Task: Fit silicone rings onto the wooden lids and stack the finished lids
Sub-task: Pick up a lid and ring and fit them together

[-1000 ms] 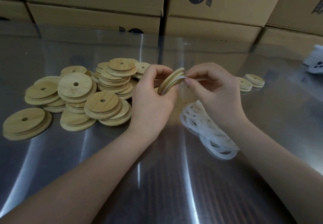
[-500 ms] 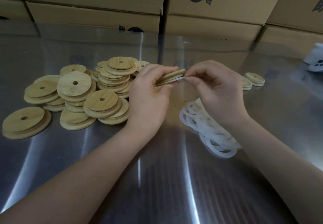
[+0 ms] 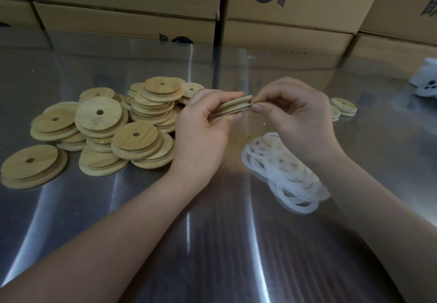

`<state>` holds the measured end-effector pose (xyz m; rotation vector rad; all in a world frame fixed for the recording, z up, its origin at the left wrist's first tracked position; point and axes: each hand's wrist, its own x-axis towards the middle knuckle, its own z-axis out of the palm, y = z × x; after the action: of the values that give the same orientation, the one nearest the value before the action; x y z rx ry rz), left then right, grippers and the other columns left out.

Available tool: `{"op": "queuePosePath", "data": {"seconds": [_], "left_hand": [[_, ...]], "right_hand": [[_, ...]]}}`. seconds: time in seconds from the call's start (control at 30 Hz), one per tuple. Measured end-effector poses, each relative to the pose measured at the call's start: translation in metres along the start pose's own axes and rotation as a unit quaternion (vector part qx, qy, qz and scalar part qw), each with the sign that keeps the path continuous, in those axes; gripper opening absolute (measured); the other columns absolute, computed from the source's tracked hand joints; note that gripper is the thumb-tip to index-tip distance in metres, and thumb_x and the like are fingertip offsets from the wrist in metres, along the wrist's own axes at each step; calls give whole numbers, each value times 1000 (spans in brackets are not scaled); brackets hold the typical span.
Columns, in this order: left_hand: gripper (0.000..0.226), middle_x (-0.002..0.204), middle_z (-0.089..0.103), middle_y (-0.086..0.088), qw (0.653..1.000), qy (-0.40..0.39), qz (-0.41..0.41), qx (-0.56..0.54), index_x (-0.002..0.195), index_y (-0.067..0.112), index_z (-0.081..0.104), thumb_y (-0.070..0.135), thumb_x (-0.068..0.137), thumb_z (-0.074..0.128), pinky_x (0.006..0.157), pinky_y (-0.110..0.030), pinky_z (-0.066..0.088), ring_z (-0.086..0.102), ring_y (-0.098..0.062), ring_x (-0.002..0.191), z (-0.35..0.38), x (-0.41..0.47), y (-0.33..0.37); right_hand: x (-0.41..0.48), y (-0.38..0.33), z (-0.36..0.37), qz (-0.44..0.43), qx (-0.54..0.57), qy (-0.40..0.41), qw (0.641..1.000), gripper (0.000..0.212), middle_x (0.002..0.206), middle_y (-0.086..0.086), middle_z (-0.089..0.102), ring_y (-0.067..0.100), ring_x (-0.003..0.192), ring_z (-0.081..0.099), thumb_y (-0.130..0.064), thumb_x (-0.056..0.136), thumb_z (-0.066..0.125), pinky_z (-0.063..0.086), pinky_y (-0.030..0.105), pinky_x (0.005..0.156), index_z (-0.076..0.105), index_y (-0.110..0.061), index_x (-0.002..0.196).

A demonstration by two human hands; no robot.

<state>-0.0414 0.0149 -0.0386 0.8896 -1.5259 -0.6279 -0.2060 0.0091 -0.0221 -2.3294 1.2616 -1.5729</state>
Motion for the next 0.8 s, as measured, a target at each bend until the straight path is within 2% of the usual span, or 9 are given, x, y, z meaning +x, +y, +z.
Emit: {"op": "queuePosePath", "data": {"seconds": [0.27,0.5,0.7,0.8], "left_hand": [[26,101,67,0,1000,-7,-22,-14,104,20,70,4,84,72,83,-13,46,62,-5,97,0,-1,-3],[21,99,71,4,996,-9,-51,-68,104,20,71,8,87,72,89,-27,53,66,-9,98,0,0,-4],[20,92,69,10,991,1,-61,-121,98,24,68,8,87,71,81,-19,51,65,-3,91,0,1,-3],[19,93,68,9,991,0,-56,-120,99,21,66,7,87,71,83,-22,53,65,-6,92,0,0,-3]], "right_hand": [[-1,2,1,17,11,-24,1000,10,82,-5,63,1,80,59,0,82,72,43,13,75,73,-10,87],[-2,-1,4,17,32,1,999,9,86,-2,65,4,84,63,-5,83,74,48,14,77,72,-10,90],[-7,-2,10,29,46,21,998,12,89,-3,68,11,87,67,-6,85,73,54,24,80,68,-13,94],[-8,-1,12,33,52,33,998,10,89,-6,68,11,87,68,-7,86,72,55,27,80,69,-13,93]]}}
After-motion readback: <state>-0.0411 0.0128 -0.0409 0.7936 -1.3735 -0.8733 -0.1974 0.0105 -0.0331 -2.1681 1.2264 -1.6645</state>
